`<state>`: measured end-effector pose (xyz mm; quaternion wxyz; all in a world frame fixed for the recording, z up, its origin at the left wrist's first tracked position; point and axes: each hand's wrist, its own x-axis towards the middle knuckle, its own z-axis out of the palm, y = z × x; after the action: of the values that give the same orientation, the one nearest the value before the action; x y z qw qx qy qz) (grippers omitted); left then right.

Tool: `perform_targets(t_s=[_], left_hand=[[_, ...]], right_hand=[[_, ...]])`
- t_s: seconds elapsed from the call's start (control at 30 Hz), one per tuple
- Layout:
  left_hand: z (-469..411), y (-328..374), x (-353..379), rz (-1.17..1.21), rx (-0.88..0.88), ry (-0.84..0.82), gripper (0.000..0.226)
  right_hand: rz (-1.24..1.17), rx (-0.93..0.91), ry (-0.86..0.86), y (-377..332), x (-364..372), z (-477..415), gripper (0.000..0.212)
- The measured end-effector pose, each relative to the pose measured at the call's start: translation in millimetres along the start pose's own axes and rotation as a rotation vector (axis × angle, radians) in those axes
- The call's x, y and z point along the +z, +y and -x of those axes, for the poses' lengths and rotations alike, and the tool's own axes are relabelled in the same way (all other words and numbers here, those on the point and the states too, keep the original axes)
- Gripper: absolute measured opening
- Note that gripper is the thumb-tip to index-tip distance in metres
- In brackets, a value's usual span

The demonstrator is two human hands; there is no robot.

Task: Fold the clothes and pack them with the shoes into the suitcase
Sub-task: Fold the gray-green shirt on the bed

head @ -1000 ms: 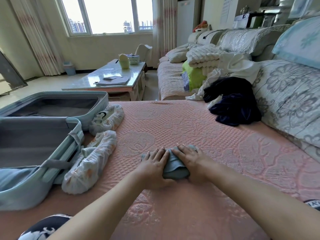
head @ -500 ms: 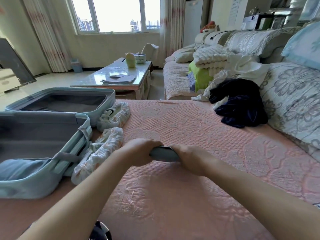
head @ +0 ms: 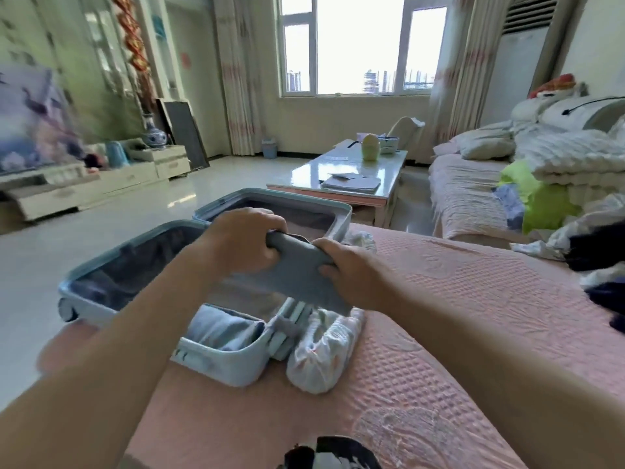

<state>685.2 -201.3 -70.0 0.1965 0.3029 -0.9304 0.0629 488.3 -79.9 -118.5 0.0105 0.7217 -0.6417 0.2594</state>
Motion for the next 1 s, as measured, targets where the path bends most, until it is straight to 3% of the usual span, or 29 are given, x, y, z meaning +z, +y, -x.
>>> perform_targets(t_s=[0.07, 0.2, 0.33, 0.47, 0.6, 0.77, 0.9, 1.0], left_hand=[[14.9, -30.7, -6.0, -0.115, -0.075, -0.004, 0.033], [36.6, -75.9, -2.9, -0.13, -0.215, -0.037, 0.037], [37.6, -107.0, 17.1, -0.238, -0.296, -0.157, 0.038], [31.7, -128.9, 59.4, -0.059, -0.428, -0.14, 0.048], [35.2, -142.4, 113.7, 0.158, -0.56, -0.341, 0.059], [34.6, -158.7, 156.4, 0.317, -0.673, -0.424, 0.062], [25.3, -159.2, 169.3, 0.414, -0.722, -0.456, 0.062], [24.5, -161.9, 168.8, 0.396, -0.715, -0.462, 0.055]], right_hand=[[0.015, -0.013, -0.01, -24.6, 19.5, -31.6, 0.038], [0.017, -0.022, -0.008, -57.1, 52.7, -76.5, 0.039], [-0.152, 0.079, -0.082, -60.8, 93.3, -109.1, 0.038], [-0.355, 0.26, -0.22, -42.4, 130.0, -136.1, 0.025], [-0.131, 0.27, -0.442, -15.3, 156.1, -148.1, 0.024], [0.187, 0.115, -0.458, -1.9, 163.5, -158.8, 0.049], [0.268, 0.089, -0.554, 3.6, 173.7, -157.0, 0.051], [0.167, 0.138, -0.657, 0.7, 174.9, -158.2, 0.057]])
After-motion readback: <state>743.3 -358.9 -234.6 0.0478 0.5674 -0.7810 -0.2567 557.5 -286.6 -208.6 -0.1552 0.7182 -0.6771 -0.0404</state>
